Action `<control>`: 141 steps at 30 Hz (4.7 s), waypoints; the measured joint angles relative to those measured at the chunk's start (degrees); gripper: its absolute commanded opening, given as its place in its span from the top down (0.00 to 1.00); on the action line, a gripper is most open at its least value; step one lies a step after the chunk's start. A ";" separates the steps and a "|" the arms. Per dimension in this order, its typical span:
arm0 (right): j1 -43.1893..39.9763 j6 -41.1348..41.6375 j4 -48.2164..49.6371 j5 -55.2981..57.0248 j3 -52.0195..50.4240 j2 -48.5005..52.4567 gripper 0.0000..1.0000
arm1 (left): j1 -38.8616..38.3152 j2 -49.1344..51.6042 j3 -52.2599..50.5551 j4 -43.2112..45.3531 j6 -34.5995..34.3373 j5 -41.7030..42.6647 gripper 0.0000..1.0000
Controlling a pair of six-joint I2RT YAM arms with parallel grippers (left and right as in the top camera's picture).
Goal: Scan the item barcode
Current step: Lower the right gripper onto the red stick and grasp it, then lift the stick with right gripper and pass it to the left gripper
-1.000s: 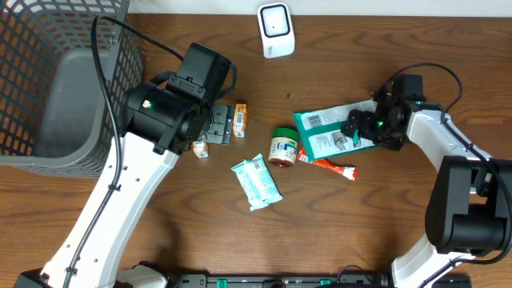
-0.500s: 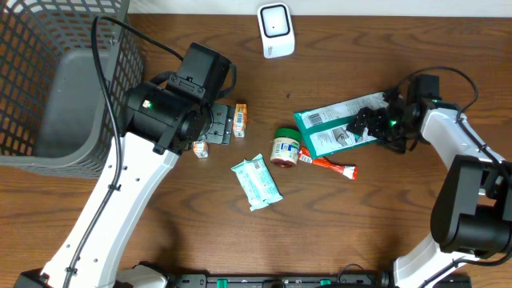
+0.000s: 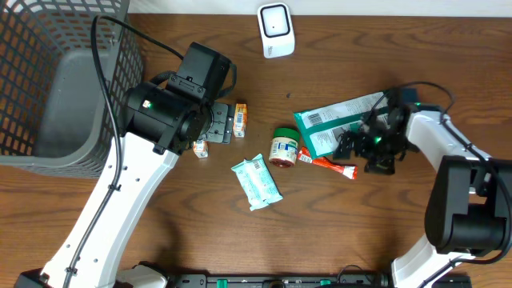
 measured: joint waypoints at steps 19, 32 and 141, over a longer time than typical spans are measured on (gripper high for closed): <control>1.88 -8.66 6.03 0.94 0.04 -0.37 0.20 | 0.00 0.00 0.00 1.27 -0.02 0.00 0.19; 12.46 -12.76 5.84 5.20 -2.05 -0.94 0.40 | 0.00 0.00 0.00 1.44 -0.02 0.00 0.20; 18.99 48.13 59.36 -27.82 -4.59 -34.07 0.99 | -0.31 0.00 -0.15 21.20 9.09 48.02 0.33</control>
